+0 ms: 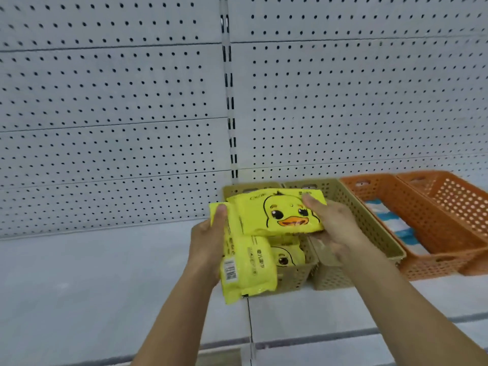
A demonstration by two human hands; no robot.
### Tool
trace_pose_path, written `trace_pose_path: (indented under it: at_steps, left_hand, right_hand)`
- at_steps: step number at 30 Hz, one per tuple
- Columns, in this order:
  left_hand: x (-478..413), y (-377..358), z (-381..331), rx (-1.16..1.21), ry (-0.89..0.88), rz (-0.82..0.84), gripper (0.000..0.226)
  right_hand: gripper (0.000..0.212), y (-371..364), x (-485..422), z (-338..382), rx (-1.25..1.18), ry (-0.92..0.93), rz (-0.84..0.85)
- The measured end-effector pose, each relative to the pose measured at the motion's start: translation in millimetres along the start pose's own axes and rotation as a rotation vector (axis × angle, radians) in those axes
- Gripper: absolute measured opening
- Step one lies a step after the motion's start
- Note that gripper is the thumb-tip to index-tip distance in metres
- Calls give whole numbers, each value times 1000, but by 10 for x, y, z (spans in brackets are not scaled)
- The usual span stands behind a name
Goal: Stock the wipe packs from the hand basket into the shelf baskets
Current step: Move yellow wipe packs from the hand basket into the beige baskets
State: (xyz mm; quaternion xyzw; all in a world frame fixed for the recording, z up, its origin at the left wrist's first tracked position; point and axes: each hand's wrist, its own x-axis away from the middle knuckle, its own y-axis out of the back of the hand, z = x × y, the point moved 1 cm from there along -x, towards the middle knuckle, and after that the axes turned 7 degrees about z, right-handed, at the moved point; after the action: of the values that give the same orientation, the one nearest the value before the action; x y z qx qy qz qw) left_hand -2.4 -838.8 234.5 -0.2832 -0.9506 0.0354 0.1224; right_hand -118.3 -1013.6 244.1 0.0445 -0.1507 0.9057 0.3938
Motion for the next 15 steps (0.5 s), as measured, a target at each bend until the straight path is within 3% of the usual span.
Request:
trace_pose_path:
  at_steps: [2,4,7,12,15]
  left_hand:
    - [-96,134,-74,13,-5,-101,40]
    - [-173,215,-101,32,-17,-167,39]
    - [-249,207,-56,59,9,-207,39]
    - [-344,204,-24,78,35,-271,42]
    - [-385,234,-30,96,39,-299,41]
  right_hand:
    - [29,81,-326,61,26,52,-110]
    - [45,68,-641,82,121,42,-108]
    - [19,-165,-960,77,322,44,-3]
    - [57,-470,-1426,-106,503,-42,53]
    - [44,-544,-1597,-232,679,-54,45]
